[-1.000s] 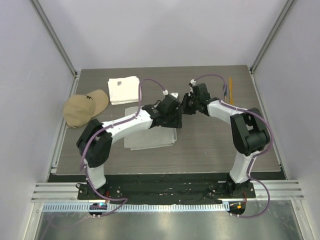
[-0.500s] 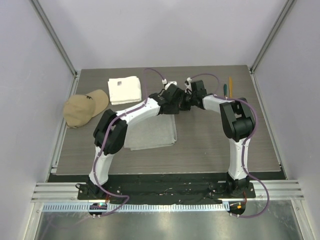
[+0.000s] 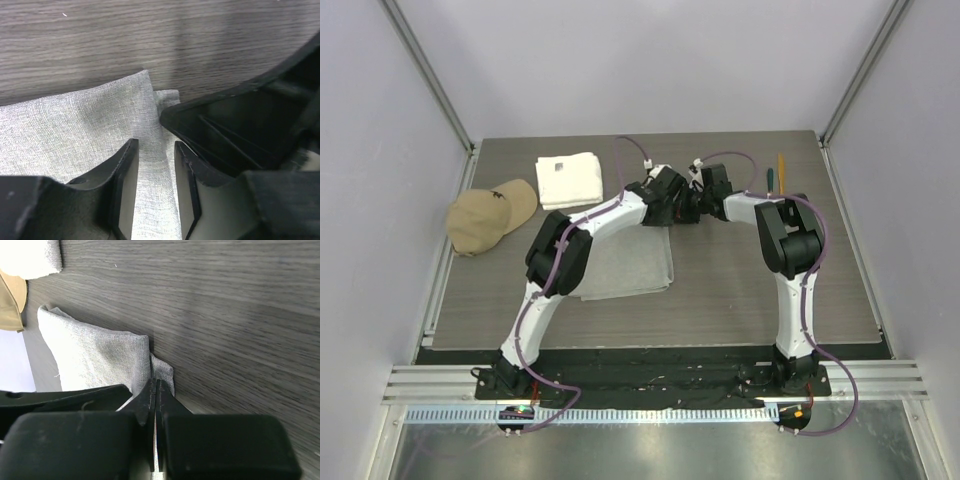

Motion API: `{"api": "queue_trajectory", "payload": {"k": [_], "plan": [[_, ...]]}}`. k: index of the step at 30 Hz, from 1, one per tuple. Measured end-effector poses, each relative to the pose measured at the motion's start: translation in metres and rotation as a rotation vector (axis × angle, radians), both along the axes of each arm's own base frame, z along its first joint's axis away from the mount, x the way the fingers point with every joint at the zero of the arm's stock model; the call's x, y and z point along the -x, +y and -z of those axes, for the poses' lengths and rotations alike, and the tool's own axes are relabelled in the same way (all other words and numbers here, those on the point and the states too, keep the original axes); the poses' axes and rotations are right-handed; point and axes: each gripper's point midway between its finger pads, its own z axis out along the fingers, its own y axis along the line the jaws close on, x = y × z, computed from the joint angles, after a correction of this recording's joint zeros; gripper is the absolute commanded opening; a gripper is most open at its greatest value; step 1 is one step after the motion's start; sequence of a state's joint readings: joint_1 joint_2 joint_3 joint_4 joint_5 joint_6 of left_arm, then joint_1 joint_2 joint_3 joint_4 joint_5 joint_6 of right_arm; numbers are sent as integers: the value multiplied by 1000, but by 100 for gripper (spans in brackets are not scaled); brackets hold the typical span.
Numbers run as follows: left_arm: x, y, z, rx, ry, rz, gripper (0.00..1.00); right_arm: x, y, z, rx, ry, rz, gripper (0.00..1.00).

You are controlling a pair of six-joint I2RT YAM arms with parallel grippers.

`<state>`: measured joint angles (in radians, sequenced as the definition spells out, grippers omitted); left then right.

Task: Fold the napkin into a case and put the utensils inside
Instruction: Smooth out the lower triangle-folded napkin at the center of the board.

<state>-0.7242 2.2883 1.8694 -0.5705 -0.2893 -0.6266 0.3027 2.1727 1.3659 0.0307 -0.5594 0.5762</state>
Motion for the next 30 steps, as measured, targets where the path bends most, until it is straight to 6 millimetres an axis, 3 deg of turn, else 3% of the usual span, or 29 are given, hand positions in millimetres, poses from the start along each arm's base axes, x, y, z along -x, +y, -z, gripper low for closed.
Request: {"api": "queue_trajectory", "payload": {"k": [3,9,10,13,14,30], "plan": [[1,2,4,-13,5,-1,40,-1,-1,0,-2,1,1,1],[-4,2,7,-35,4,-7,30,-2,-1,0,-7,-5,0,1],[-4,3,9,-39,6,-8,20,-2,-1,0,-7,-6,0,1],[-5,4,11,-50,5,-12,3,-2,-1,0,-7,-6,1,1],[-5,4,11,-49,4,-11,2,-2,-1,0,-7,-6,1,1],[3,-3,1,-44,-7,3,0,-2,-1,1,-22,-2,-9,1]]}}
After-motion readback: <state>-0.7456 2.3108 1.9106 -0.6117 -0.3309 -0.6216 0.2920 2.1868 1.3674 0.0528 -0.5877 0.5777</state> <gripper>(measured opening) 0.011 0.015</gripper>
